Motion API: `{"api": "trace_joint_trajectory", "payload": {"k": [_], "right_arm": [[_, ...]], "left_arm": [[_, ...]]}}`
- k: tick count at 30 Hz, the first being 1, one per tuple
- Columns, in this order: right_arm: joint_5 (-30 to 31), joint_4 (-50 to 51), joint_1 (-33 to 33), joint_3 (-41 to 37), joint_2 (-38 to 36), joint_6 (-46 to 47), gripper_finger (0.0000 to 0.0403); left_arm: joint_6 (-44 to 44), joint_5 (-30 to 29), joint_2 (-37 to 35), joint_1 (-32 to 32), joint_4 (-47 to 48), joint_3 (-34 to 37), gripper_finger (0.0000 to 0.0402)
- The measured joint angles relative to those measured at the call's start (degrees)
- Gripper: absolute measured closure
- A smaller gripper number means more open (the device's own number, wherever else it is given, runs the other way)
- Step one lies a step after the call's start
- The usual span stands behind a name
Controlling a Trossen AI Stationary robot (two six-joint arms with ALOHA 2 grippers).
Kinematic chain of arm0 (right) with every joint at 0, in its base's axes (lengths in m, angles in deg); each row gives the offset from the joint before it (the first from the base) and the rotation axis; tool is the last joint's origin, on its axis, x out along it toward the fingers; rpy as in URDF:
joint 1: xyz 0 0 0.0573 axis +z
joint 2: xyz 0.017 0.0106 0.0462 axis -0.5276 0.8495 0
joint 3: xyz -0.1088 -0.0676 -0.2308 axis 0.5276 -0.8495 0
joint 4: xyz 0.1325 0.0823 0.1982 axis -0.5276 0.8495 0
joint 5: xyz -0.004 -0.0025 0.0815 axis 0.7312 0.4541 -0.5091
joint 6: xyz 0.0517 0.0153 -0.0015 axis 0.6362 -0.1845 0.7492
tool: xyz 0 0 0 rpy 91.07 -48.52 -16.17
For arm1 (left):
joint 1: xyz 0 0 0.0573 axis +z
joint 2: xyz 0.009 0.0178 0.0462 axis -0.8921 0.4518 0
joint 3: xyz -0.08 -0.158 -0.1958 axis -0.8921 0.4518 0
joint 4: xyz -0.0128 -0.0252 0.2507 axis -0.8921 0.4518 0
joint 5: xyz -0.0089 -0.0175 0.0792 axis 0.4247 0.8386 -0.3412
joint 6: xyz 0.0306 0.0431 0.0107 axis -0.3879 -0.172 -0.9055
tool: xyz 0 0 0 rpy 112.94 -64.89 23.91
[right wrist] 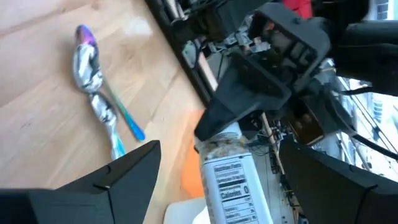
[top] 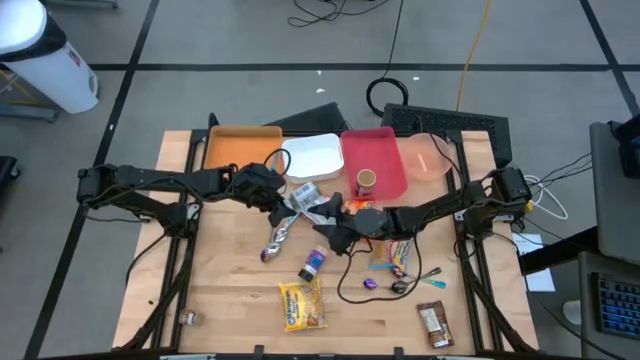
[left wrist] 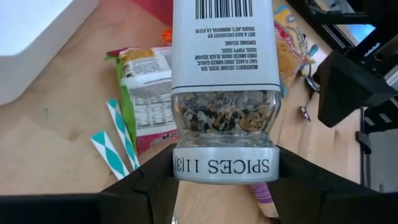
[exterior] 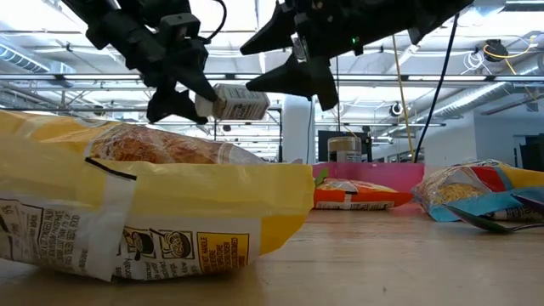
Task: Pick & Place Food Item
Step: Put the white seasoning bottle into the pink bin
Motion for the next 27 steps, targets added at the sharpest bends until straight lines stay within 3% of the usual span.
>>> {"api": "trace_joint_trajectory", "payload": {"k": [16,27], "right_arm": [[1.2,1.2,-4.0,0.0,0.0,0.6,0.0086],[1.2,2.0,-4.5,0.0,0.0,0.6,0.0090]], "left_arm": [[4.2,-3.2,0.8,-2.7,-1.0,0.0,0.0192],[4.1,-0.2,2.1,-3.1,-4.9,-0.1,0.0192]]}}
